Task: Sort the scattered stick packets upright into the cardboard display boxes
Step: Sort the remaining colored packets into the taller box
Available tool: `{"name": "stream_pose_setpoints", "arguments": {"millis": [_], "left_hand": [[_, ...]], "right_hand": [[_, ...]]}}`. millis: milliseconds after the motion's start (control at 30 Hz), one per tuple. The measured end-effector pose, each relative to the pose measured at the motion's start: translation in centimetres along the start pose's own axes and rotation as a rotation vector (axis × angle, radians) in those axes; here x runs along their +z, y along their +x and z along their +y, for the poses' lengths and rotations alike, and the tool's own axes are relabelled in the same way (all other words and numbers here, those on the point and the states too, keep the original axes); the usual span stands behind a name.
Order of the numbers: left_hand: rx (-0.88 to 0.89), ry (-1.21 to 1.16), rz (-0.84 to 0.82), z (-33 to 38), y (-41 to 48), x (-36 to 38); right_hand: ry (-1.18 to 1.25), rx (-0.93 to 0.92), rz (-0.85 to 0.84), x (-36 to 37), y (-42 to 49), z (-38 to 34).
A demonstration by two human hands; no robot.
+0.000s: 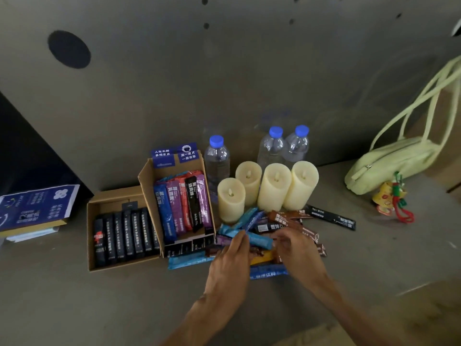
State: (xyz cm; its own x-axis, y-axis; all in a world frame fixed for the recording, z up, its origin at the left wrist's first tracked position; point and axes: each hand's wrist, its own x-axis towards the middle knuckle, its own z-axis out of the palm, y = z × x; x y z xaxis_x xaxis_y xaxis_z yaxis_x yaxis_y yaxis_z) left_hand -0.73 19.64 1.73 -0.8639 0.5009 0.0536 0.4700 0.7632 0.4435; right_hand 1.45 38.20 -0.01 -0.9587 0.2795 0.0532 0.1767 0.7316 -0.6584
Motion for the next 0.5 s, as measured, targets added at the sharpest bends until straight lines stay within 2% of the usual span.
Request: {"name": "stream_pose_setpoints", "arguments": {"millis": [100, 167, 233, 267, 367, 500], "left_hand": [[-0.038, -0.247, 0.138, 0.2, -0.2, -2.3], [-0.154, -0.467, 0.195, 0.2, -0.2, -3.9], [-0.312, -0.712, 0.159, -0.3, -0.2, -4.8], [-0.375, -0.826, 0.125, -0.5, -0.2, -5.2], [-0.463, -1.037, 0.088, -1.1, -0.3, -6.0], [-0.513, -1.103, 0.144, -2.0, -0.4, -6.1]], "right_hand": [[0.157, 0.175, -0.036, -0.7, 1.0, 0.2], [0.470, 0.317, -0.157, -1.3, 1.6, -0.5], [0.861, 0.394, -0.216, -2.1, 2.2, -1.0], [0.979, 0.386, -0.227, -2.6, 2.4, -1.2], [1.056, 0.316, -0.256, -3.6, 2.7, -1.7], [1.091, 0.321, -0.266, -4.1, 2.9, -2.4]]}}
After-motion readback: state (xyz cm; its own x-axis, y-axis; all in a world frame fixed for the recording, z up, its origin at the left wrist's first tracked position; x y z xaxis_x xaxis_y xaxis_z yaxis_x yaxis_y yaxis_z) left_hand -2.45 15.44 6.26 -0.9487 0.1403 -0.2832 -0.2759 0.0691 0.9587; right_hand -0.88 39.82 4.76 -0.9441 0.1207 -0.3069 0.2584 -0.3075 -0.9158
